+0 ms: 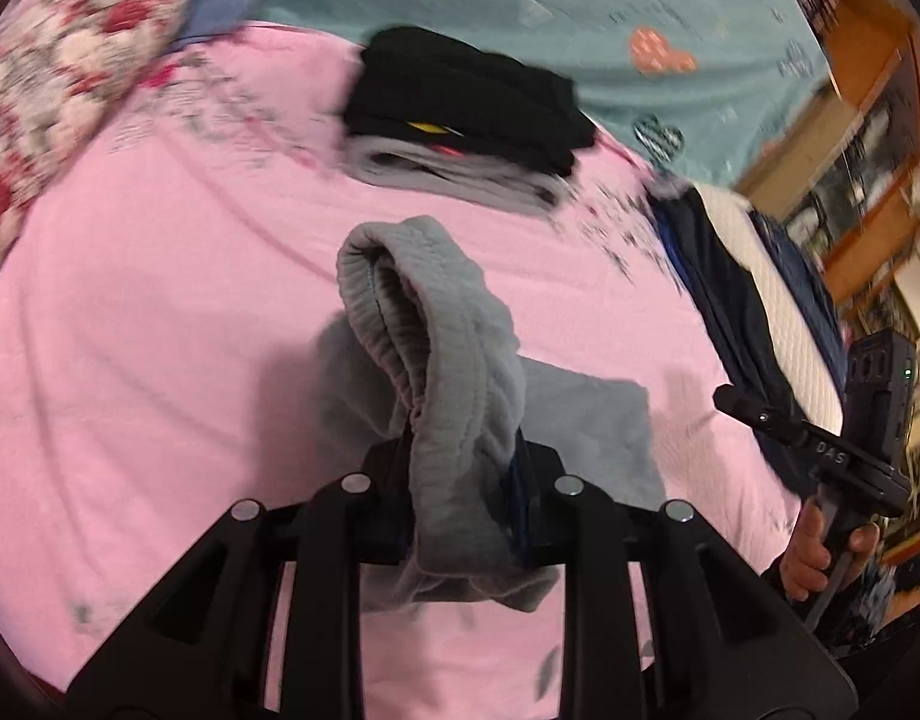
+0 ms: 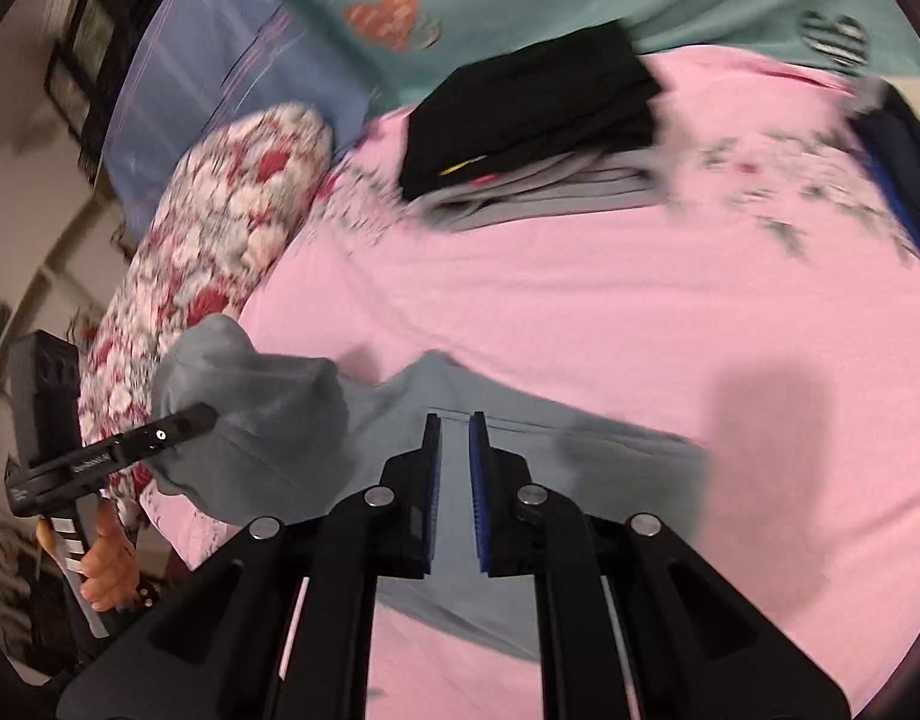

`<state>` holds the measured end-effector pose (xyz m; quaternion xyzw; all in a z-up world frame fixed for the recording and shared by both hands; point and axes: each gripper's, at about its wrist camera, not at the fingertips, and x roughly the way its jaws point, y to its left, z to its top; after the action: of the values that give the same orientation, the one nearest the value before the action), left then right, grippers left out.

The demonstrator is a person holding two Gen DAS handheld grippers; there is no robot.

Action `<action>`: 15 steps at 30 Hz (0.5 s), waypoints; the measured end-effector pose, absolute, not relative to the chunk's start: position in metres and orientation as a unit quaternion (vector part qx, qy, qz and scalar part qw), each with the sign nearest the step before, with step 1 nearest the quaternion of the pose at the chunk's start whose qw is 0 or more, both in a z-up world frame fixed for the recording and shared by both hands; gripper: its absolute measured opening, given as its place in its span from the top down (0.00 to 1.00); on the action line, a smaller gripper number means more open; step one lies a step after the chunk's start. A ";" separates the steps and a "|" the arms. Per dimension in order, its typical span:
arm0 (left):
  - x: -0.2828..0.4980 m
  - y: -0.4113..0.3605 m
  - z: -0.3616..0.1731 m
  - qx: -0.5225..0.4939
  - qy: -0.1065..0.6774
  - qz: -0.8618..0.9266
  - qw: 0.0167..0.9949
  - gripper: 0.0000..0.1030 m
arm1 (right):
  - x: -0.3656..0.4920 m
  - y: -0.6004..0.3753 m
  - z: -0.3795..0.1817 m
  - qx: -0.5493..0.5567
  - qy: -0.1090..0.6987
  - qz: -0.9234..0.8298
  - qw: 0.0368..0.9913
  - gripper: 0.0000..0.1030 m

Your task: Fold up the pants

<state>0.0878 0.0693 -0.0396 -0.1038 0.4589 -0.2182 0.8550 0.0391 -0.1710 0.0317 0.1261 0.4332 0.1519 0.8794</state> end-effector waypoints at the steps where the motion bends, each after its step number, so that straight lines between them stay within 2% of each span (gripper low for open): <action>1: 0.089 0.047 -0.044 -0.084 0.467 -0.223 0.852 0.77 | 0.025 -0.195 0.030 0.146 0.429 0.133 0.881 0.90; 5: 0.091 -0.037 -0.067 -0.008 0.497 -0.240 0.834 0.77 | -0.020 -0.261 0.013 0.201 0.421 0.075 0.881 0.89; 9: 0.088 -0.084 -0.092 0.042 0.534 -0.253 0.806 0.75 | -0.052 -0.292 0.001 0.224 0.421 0.048 0.878 0.89; 11: 0.089 -0.089 -0.098 0.039 0.550 -0.249 0.796 0.58 | -0.056 -0.295 -0.005 0.236 0.422 0.049 0.874 0.89; 12: 0.090 -0.090 -0.100 0.021 0.560 -0.260 0.786 0.30 | -0.055 -0.295 -0.007 0.239 0.423 0.049 0.873 0.89; 13: 0.091 -0.090 -0.100 0.006 0.564 -0.273 0.780 0.16 | -0.054 -0.295 -0.008 0.240 0.425 0.050 0.871 0.89; 15: 0.088 -0.091 -0.093 0.000 0.554 -0.280 0.784 0.16 | -0.049 -0.294 -0.014 0.243 0.430 0.057 0.868 0.89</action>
<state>0.0878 -0.0915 -0.0930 -0.0005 0.5544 -0.2803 0.7836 -0.0491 -0.2944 -0.0140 0.2434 0.4297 0.0568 0.8677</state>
